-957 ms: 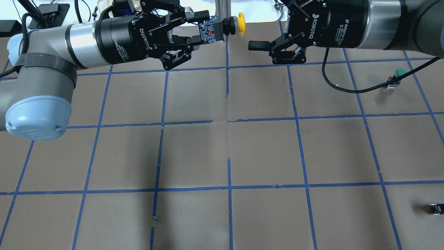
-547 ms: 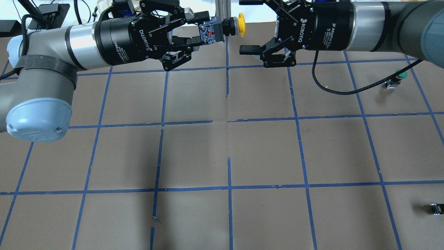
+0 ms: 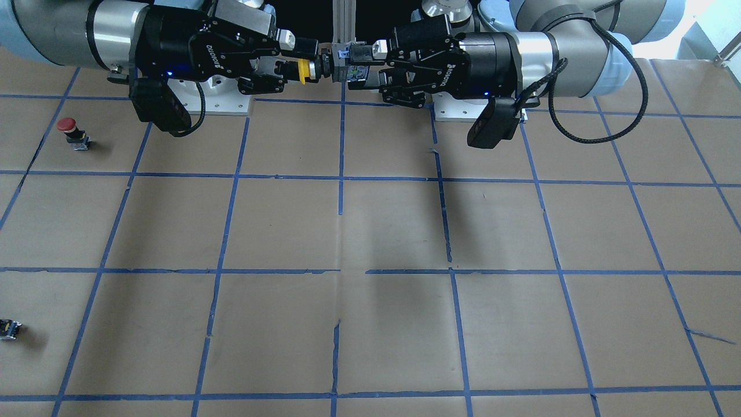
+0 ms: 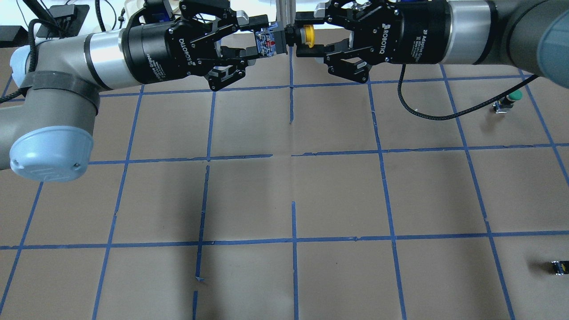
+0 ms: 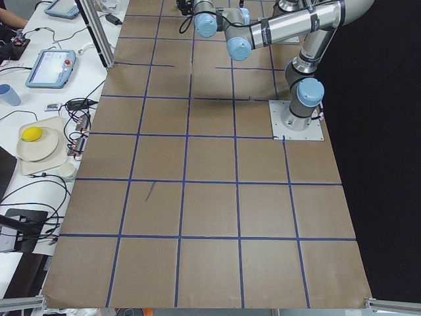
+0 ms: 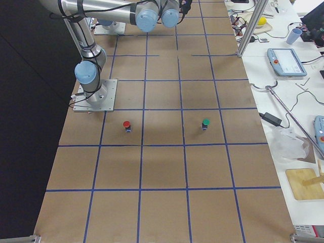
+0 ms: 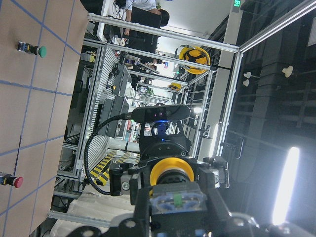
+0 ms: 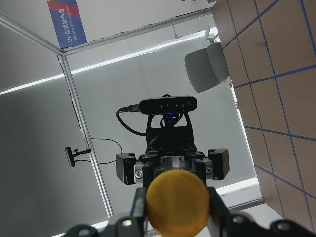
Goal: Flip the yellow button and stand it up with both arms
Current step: 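Close the right gripper on the yellow cap and open the left gripper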
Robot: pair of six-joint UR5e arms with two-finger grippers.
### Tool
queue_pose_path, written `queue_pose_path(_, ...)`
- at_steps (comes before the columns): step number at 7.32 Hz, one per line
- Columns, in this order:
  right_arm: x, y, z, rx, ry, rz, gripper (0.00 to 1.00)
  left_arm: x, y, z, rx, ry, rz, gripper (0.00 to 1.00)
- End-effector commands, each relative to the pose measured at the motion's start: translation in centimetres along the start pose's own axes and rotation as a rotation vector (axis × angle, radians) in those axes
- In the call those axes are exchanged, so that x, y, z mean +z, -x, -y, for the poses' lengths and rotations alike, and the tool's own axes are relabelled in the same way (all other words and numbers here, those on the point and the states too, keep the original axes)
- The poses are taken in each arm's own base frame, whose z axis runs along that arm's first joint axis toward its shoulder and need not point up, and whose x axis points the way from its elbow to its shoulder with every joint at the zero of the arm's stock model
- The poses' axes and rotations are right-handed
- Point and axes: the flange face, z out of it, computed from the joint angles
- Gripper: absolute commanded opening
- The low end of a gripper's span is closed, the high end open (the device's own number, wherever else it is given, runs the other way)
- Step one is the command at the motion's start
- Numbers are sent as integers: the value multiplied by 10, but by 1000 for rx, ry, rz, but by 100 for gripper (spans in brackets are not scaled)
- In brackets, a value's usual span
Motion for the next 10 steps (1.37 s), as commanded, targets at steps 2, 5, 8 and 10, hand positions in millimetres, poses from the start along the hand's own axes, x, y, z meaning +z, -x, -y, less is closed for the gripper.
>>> queue_pose_path(2,0,2,0,-6,0,-2,40,0,1,0,-1,0,1,12)
queue_pose_path(5,0,1,0,-8,7,-19,40,0,5,4,6,-4,14,100)
queue_pose_path(8,-7,-10,2,-127,58,-215,40,-5,10,11,-4,-21,39,100)
queue_pose_path(10,-21,-28,3,-258,127,-536,40,-11,41,29,-40,-70,223,100)
